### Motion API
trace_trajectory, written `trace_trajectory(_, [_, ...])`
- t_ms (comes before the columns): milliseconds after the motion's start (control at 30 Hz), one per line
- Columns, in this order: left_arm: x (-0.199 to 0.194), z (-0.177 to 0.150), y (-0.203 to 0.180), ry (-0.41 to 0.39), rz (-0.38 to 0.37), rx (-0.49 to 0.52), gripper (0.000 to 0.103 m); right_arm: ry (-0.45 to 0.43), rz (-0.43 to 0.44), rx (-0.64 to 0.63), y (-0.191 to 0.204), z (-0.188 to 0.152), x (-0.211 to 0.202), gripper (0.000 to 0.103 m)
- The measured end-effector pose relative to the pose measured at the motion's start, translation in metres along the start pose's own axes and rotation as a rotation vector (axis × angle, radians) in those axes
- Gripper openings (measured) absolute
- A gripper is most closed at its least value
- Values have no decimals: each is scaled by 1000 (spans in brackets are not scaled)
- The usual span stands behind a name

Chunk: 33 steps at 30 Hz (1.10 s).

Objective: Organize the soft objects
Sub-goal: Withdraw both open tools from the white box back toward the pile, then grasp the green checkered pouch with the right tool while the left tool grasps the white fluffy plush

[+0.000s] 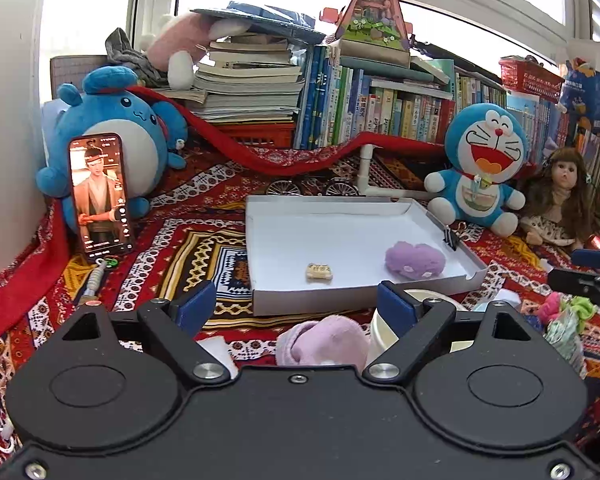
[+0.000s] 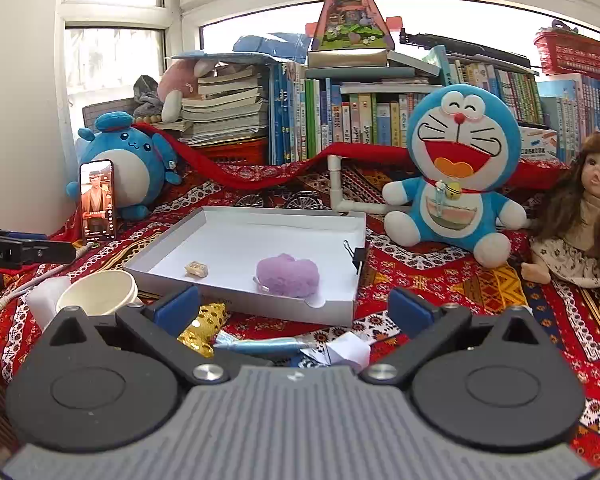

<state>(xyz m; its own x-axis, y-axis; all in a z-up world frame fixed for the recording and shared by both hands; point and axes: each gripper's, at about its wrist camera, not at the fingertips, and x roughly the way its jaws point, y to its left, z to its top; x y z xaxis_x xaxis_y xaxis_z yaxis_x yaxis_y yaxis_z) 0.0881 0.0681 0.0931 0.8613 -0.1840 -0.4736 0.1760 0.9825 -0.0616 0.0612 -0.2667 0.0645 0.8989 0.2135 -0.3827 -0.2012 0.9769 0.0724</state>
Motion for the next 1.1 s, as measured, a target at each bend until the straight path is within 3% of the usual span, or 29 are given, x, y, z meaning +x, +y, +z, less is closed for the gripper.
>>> trace_trajectory(433, [-2, -29, -5, -43, 20, 5, 98, -40, -32, 5, -3, -28, -14, 103])
trace_trajectory(1100, [-24, -44, 1, -94, 32, -1, 102, -59, -76, 95, -18, -51, -21, 103])
